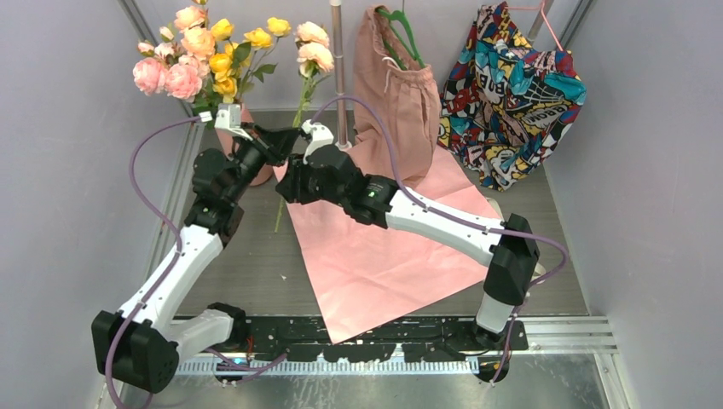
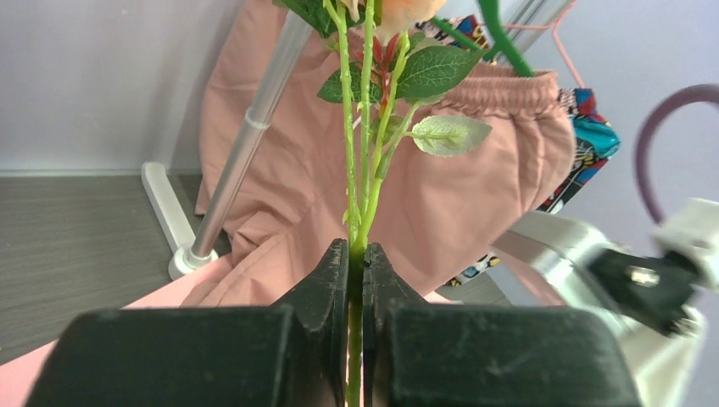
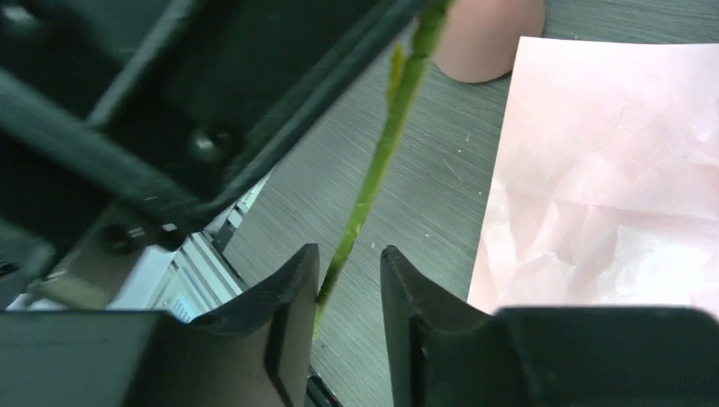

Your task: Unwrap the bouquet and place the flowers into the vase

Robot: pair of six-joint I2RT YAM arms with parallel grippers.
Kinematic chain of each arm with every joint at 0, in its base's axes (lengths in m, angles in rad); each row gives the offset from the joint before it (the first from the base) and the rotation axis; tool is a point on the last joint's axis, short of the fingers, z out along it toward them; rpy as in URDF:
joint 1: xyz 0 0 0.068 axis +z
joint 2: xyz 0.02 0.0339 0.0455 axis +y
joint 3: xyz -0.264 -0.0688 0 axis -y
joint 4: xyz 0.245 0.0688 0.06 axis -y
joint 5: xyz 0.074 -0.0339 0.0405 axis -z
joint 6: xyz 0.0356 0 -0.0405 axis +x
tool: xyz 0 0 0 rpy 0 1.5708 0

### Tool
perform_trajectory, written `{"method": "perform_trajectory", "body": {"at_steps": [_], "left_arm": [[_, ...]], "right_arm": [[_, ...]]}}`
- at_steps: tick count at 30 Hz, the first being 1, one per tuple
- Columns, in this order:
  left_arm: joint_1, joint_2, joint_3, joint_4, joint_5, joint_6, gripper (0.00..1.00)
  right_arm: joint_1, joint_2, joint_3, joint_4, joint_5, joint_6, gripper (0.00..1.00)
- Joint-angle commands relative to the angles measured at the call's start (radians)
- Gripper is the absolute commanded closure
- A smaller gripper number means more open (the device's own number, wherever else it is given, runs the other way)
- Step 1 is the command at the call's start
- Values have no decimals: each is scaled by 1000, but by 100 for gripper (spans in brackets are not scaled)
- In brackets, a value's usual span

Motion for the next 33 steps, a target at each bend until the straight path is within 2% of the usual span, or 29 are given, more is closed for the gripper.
{"method": "perform_trajectory", "body": {"at_steps": [1, 4, 5, 14, 19, 23, 28, 30, 33], "left_arm": [[-3, -90, 12, 48, 17, -2, 100], [-3, -116, 10, 22, 9, 11, 100], [-3, -121, 12, 14, 2, 19, 100], [-3, -181, 30, -108, -61, 82, 100], [-4, -228, 48, -232, -25, 105, 77], [-3, -231, 41, -260, 23, 81, 69], [-4, -159, 71, -292, 125, 33, 66], [-3, -123, 84, -310, 187, -3, 60], [-2, -76, 102, -318, 304, -56, 46]], "right_arm": [[-3, -26, 31, 46, -7, 6, 72], [-5, -45, 8, 48, -5, 17, 97], [-5, -52, 1, 49, -6, 17, 99], [-4, -141, -94, -8, 4, -15, 99], [-1, -230, -215, -70, -7, -25, 99], [39, -286, -253, -158, 10, -52, 99], [94, -326, -259, -253, 56, -85, 99], [101, -335, -254, -283, 67, -93, 99], [113, -352, -253, -314, 74, -103, 99]]}}
